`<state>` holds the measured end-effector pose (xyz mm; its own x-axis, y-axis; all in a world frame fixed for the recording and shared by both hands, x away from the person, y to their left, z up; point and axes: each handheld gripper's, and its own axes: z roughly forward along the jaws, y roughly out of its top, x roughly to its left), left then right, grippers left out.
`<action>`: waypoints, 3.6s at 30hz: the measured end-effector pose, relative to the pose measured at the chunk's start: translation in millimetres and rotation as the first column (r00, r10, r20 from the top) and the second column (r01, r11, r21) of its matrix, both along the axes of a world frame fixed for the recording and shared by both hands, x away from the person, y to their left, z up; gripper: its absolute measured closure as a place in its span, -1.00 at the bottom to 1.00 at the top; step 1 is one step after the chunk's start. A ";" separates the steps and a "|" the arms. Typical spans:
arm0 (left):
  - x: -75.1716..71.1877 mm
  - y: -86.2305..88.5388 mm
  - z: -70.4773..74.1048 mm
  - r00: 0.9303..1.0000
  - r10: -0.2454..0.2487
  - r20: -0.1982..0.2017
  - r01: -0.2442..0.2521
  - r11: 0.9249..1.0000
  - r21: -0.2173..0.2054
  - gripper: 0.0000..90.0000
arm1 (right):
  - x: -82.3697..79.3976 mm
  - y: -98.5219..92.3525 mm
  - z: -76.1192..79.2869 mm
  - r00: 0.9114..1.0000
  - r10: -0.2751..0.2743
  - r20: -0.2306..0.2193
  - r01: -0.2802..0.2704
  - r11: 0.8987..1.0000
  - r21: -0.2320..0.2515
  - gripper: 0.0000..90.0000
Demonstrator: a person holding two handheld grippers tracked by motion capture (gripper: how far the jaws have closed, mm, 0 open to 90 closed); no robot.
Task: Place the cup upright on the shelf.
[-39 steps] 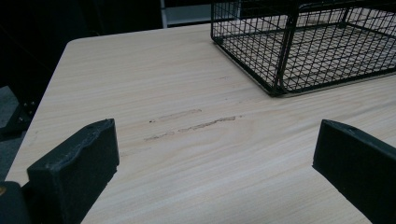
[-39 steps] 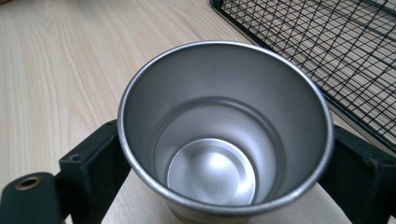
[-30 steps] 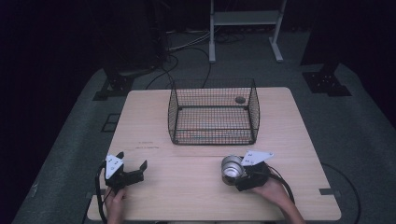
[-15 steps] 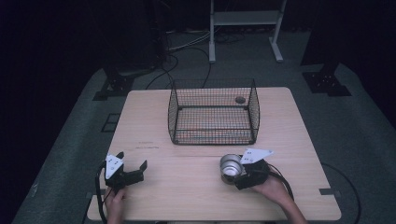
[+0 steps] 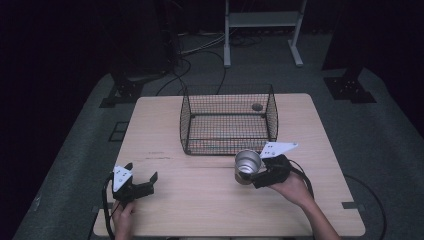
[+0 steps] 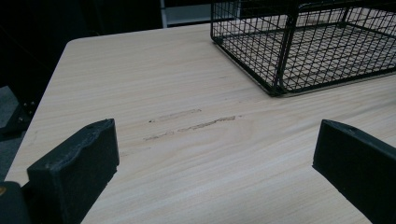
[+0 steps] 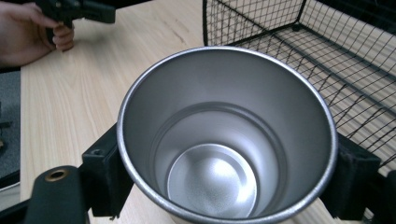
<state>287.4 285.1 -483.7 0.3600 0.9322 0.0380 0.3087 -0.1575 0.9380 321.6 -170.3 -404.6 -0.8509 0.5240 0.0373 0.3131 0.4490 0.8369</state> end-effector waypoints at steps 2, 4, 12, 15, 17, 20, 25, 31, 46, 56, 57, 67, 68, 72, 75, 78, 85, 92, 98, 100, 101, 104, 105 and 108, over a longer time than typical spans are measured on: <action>0.1 -0.2 -0.1 1.000 -0.001 0.001 0.001 1.000 0.002 -1.00 | 3.5 -2.5 5.3 1.000 -0.007 -0.004 0.008 1.000 0.016 -0.60; 0.2 -0.2 -0.1 1.000 -0.003 0.002 0.003 1.000 0.003 -1.00 | 6.9 -5.4 10.1 1.000 -0.018 -0.014 0.019 0.999 0.027 -0.60; 0.3 -0.6 -0.1 1.000 -0.003 -0.001 0.003 1.000 0.006 -1.00 | 18.0 -10.0 23.8 0.999 -0.024 -0.032 0.025 0.999 0.034 -0.60; 0.1 -0.4 0.1 1.000 -0.003 -0.004 0.003 1.000 0.008 -1.00 | 21.3 -10.2 31.2 0.999 -0.021 -0.024 0.022 1.000 0.021 -0.60; 0.2 -0.8 -0.1 1.000 -0.002 -0.003 0.002 1.000 0.007 -1.00 | 23.4 -10.8 35.9 0.999 -0.023 -0.023 0.024 1.000 0.020 -0.60; 0.4 -1.2 -0.2 1.000 -0.002 -0.002 0.002 1.000 0.004 -1.00 | 26.6 -10.2 42.0 1.000 -0.025 -0.012 0.026 0.999 0.027 -0.60; 0.5 -0.7 -0.1 1.000 -0.003 -0.001 0.003 1.000 0.011 -1.00 | 32.3 -8.4 51.0 1.000 -0.019 -0.009 0.019 0.999 0.034 -0.60; 0.6 -0.9 -0.3 1.000 -0.002 0.000 0.002 1.000 0.005 -1.00 | 39.7 -4.1 61.9 1.000 -0.016 -0.006 0.016 0.999 0.033 -0.60; 0.8 -0.4 -0.3 1.000 -0.002 0.001 0.002 1.000 0.005 -1.00 | 67.2 8.0 79.9 0.999 -0.035 -0.010 0.035 0.999 0.031 -0.60; 0.8 -0.2 -0.2 1.000 -0.002 0.002 0.002 1.000 0.004 -1.00 | 88.1 20.4 89.2 0.999 -0.049 0.002 0.049 0.999 0.002 -0.60; 0.8 -0.1 -0.2 1.000 -0.002 0.001 0.002 1.000 0.003 -1.00 | 90.5 22.2 90.0 0.999 -0.053 -0.001 0.053 0.999 -0.003 -0.60; 0.7 0.2 -0.1 1.000 -0.003 0.001 0.003 1.000 0.005 -1.00 | 115.7 38.5 93.2 0.997 -0.075 -0.008 0.075 0.997 -0.025 -0.60; 0.8 0.2 -0.1 1.000 -0.002 0.002 0.002 1.000 0.005 -1.00 | 119.2 40.1 93.2 0.997 -0.073 -0.012 0.073 0.997 -0.031 -0.60; 0.8 -0.1 -0.2 1.000 -0.001 0.002 0.001 1.000 -0.003 -1.00 | 128.5 46.4 92.8 0.997 -0.080 -0.013 0.079 0.995 -0.056 -0.60; 0.8 0.2 -0.2 1.000 -0.001 0.003 0.001 1.000 -0.004 -1.00 | 135.8 49.7 91.9 0.996 -0.082 -0.019 0.081 0.995 -0.053 -0.60; 0.9 0.4 -0.1 1.000 0.000 0.002 0.000 1.000 -0.005 -1.00 | 145.9 54.4 89.3 0.995 -0.093 -0.033 0.091 0.994 -0.064 -0.60; 0.7 0.3 0.0 1.000 -0.003 0.001 0.003 1.000 0.000 -1.00 | 159.1 62.0 84.1 0.993 -0.109 -0.049 0.105 0.992 -0.073 -0.60; 0.6 0.5 0.1 1.000 -0.003 -0.001 0.003 1.000 0.002 -1.00 | 172.5 68.0 72.2 0.990 -0.127 -0.068 0.121 0.989 -0.087 -0.60; 0.5 0.3 0.1 1.000 -0.003 -0.002 0.003 1.000 0.001 -1.00 | 183.0 70.0 57.7 0.985 -0.146 -0.089 0.136 0.985 -0.109 -0.60; 0.5 0.1 0.1 1.000 -0.005 0.000 0.005 1.000 0.003 -1.00 | 186.6 71.3 52.2 0.984 -0.153 -0.095 0.140 0.982 -0.130 -0.60; 0.6 -0.1 0.0 1.000 -0.005 0.002 0.005 1.000 0.003 -1.00 | 188.2 71.5 49.9 0.984 -0.152 -0.096 0.139 0.981 -0.137 -0.60; 0.4 0.3 0.1 1.000 -0.006 -0.001 0.006 1.000 0.005 -1.00 | 192.9 72.3 44.0 0.981 -0.158 -0.109 0.142 0.980 -0.141 -0.60; 0.4 0.4 0.1 1.000 -0.006 -0.001 0.006 1.000 0.005 -1.00 | 194.4 72.5 42.3 0.980 -0.162 -0.111 0.145 0.979 -0.145 -0.60; 0.5 0.1 0.0 1.000 -0.004 0.002 0.004 1.000 0.000 -1.00 | 198.1 73.3 38.1 0.979 -0.167 -0.116 0.148 0.977 -0.154 -0.60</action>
